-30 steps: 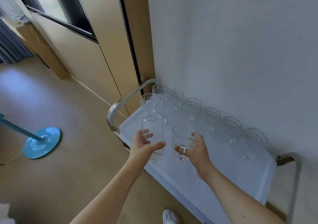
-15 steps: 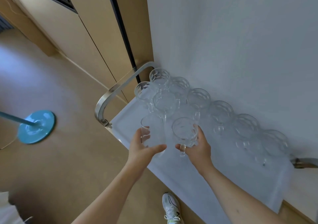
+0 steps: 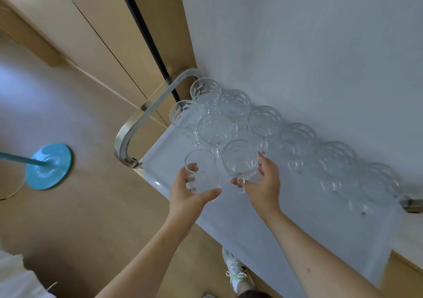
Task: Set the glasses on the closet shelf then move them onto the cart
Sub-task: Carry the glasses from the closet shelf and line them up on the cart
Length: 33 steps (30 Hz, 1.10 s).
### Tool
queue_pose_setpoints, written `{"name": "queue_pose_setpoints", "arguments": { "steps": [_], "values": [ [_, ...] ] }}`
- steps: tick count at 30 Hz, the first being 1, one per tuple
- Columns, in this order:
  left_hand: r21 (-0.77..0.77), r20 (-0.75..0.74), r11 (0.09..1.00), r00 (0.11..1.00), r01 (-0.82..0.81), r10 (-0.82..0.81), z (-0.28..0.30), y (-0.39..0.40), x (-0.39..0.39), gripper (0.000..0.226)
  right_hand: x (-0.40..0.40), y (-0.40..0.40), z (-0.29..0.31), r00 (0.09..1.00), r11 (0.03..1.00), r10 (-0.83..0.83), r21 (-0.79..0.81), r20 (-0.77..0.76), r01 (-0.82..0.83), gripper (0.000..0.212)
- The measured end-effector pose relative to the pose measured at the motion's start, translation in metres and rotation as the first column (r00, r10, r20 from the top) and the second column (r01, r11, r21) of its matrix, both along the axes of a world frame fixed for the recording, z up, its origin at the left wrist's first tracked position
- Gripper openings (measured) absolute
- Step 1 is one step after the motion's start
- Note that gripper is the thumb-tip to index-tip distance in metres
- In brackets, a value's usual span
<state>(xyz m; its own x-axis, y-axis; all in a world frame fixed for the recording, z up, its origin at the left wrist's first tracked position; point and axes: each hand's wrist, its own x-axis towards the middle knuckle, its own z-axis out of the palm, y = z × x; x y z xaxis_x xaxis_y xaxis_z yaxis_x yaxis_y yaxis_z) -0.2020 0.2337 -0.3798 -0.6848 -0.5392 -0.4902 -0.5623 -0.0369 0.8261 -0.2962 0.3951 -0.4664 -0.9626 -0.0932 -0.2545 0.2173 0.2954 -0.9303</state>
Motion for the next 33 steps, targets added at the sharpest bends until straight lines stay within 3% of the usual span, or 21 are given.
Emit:
{"name": "queue_pose_setpoints", "arguments": {
  "steps": [5, 11, 21, 28, 33],
  "values": [
    [-0.026, 0.02, 1.0, 1.0, 0.012, -0.011, 0.0, -0.005, -0.002, 0.074, -0.006, -0.008, 0.0, 0.997, 0.995, -0.062, 0.073, -0.048, 0.065, 0.105],
    [-0.03, 0.023, 0.998, 0.998, 0.062, -0.061, -0.009, -0.014, -0.002, 0.076, -0.011, -0.009, 0.001, 0.992, 0.991, -0.125, 0.048, 0.004, 0.125, 0.091],
    [-0.014, -0.004, 0.949, 0.949, 0.316, -0.316, -0.023, -0.04, -0.011, 0.076, -0.011, 0.002, 0.001, 0.995, 0.97, -0.084, 0.225, -0.059, 0.095, 0.073],
    [-0.054, -0.055, 0.896, 0.895, 0.44, -0.443, -0.021, -0.057, -0.017, 0.075, 0.01, 0.006, 0.008, 0.96, 0.905, -0.27, 0.321, -0.077, 0.281, 0.038],
    [-0.08, -0.078, 0.855, 0.852, 0.512, -0.518, -0.016, -0.069, -0.019, 0.079, 0.037, 0.005, 0.024, 0.94, 0.875, -0.334, 0.349, -0.068, 0.336, 0.039]
  ]
}}
